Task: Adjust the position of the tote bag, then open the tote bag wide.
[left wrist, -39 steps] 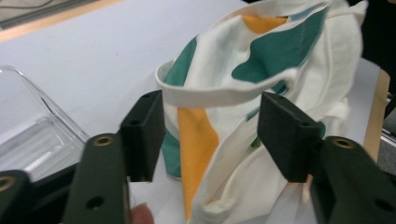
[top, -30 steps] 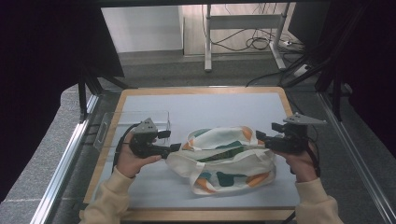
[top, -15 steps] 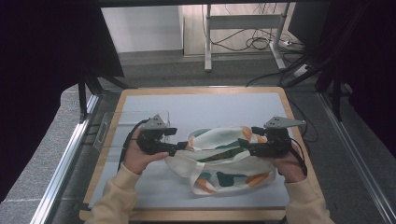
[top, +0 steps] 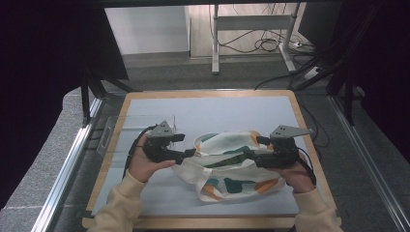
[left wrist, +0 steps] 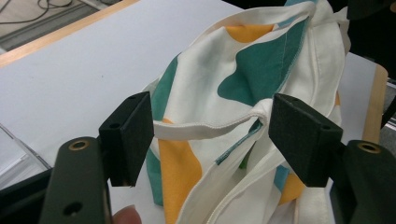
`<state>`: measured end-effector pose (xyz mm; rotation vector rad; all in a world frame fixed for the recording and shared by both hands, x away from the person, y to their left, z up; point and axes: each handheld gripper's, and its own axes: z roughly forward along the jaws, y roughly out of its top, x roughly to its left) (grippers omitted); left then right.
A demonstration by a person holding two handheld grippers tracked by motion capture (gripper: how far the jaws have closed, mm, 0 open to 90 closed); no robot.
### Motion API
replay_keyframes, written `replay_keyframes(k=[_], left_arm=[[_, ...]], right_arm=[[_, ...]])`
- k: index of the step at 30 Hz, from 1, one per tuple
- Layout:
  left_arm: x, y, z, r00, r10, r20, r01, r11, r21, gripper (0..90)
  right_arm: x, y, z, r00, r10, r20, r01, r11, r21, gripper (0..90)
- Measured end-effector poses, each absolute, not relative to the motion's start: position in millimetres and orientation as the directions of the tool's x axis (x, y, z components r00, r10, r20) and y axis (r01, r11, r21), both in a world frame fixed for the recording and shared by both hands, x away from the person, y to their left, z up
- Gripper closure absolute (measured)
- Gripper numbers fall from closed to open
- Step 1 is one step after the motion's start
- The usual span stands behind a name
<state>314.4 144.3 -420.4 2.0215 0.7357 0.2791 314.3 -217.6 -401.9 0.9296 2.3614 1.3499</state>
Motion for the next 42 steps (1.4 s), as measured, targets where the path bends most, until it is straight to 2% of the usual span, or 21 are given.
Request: replay_keyframes(k=[15,31,35,40,42], left_arm=[[326,125,-409,0.819,0.569,-0.074,0.37,-0.424,0.827,31.3],[337,83,-414,0.881,0.47,-0.052,0.338,-0.55,0.764,33.3],[338,74,-420,0.893,0.448,-0.041,0.33,-0.589,0.738,35.5],[339,63,-427,0.911,0.412,-0.024,0.308,-0.64,0.704,47.3],[339,59,-430,0.917,0.399,-0.018,0.301,-0.66,0.689,49.5]], right_arm=[[306,-208,-404,-0.792,0.607,0.068,0.376,0.397,0.837,27.2],[305,-209,-406,-0.796,0.601,0.07,0.37,0.392,0.842,27.6],[304,-209,-406,-0.795,0.602,0.071,0.372,0.392,0.841,27.6],[304,-209,-406,-0.801,0.594,0.076,0.367,0.388,0.845,27.7],[303,-208,-406,-0.802,0.592,0.076,0.367,0.389,0.845,27.7]])
